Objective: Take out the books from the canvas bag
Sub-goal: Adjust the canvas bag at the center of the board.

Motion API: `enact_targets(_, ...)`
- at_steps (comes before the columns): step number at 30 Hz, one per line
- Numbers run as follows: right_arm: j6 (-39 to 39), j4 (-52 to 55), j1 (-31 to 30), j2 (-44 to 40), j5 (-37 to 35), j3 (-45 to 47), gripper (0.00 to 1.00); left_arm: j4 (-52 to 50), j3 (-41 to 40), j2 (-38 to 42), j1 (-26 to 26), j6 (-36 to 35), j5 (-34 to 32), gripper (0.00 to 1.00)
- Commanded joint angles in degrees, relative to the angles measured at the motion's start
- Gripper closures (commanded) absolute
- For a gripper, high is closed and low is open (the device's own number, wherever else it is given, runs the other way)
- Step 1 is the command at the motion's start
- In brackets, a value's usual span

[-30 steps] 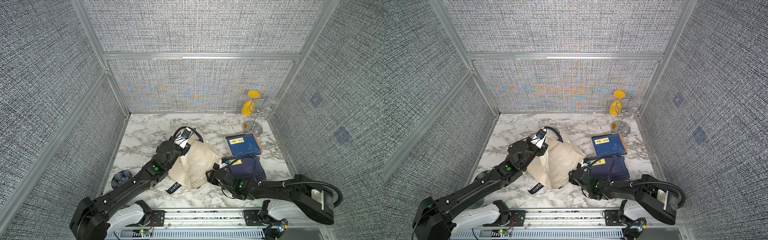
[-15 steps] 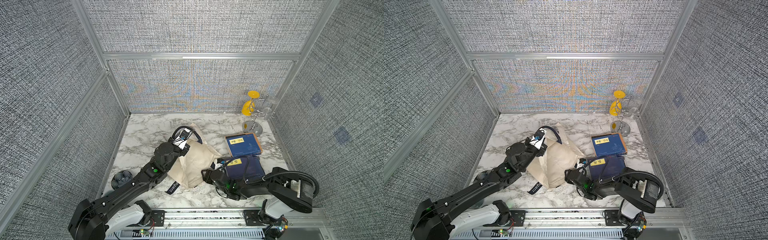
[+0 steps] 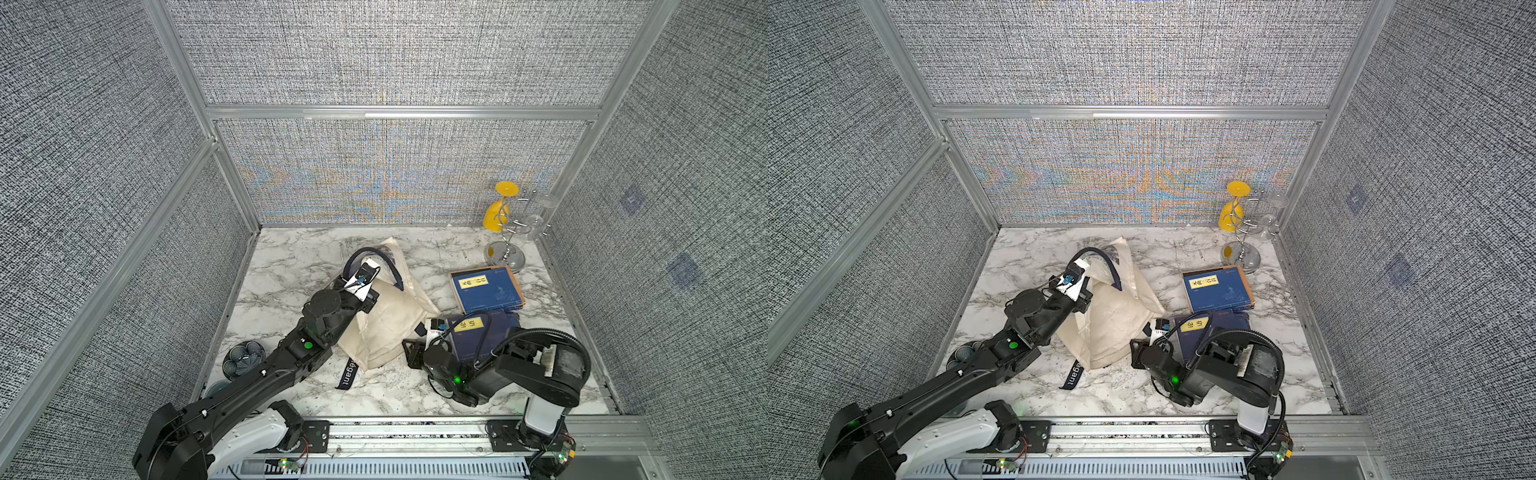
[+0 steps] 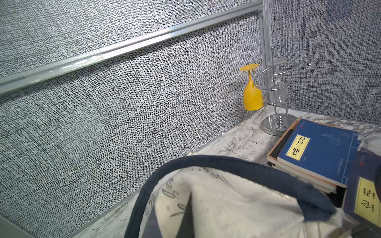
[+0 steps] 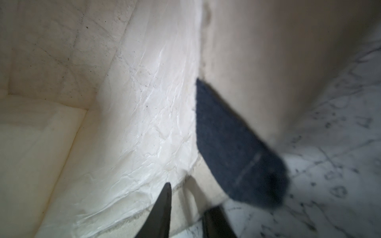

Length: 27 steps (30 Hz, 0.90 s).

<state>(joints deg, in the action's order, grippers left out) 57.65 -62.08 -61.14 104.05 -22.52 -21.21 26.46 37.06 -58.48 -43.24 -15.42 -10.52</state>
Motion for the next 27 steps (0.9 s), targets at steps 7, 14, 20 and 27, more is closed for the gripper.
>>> enact_targets(7, -6.7, -10.7, 0.0, -0.3, -2.8, 0.8, 0.73, 6.4, -0.9, 1.4, 0.0, -0.8, 0.8, 1.00)
enact_targets(14, -5.2, -2.0, 0.1, -4.9, -3.6, 0.7, 0.55, 7.0, -0.9, 3.0, 0.1, -1.4, -1.6, 1.00)
enact_targets(20, -3.9, 0.4, 0.1, -7.4, -3.4, 2.6, 0.42, 5.2, 1.6, 3.1, 0.1, -1.9, -6.9, 1.00)
enact_targets(27, -4.7, 0.3, -0.1, -8.1, -2.8, 3.1, 0.38, 6.4, 3.3, 3.9, 0.5, -4.2, -7.4, 1.00)
